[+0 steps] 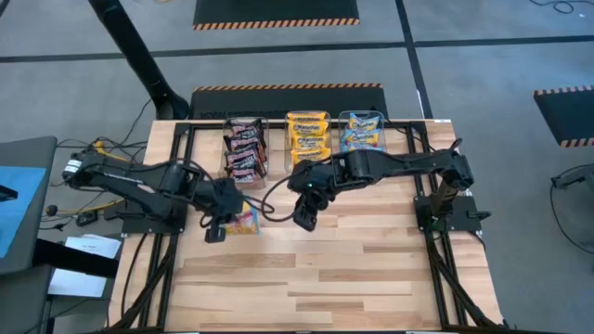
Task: Sort Maruchan noodles
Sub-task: Put the blue noodle pack into the right transparent bin
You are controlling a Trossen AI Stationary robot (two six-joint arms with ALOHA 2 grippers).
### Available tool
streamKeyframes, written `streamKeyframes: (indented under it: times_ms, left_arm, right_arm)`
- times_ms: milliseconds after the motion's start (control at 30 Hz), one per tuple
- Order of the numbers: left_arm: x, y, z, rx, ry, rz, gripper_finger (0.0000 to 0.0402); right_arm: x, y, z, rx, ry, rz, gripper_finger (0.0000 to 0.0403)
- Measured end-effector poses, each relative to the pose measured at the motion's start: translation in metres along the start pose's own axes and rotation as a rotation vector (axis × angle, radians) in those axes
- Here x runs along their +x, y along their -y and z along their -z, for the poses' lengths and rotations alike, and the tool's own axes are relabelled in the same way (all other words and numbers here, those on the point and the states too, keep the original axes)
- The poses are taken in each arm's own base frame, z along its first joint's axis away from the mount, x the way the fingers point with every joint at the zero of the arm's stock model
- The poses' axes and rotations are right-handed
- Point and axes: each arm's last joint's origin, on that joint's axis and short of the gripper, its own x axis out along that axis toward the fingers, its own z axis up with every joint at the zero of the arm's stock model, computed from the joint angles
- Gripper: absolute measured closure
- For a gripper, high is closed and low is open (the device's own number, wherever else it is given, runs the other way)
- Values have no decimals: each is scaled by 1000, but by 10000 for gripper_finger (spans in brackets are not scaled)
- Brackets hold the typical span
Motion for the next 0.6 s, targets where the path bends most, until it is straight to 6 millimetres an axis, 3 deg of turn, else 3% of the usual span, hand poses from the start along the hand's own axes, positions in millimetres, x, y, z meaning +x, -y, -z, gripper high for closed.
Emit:
streamKeyframes:
  times_ms: [300,600]
  left_arm:
    - [-1,-6,-11,52,98,-6,401]
    - [-30,-3,-33,109,241,-26,401]
  right_arm:
    - [0,0,-2,43,18,-7,175]
    - [-1,-5,-10,101,99,-57,175]
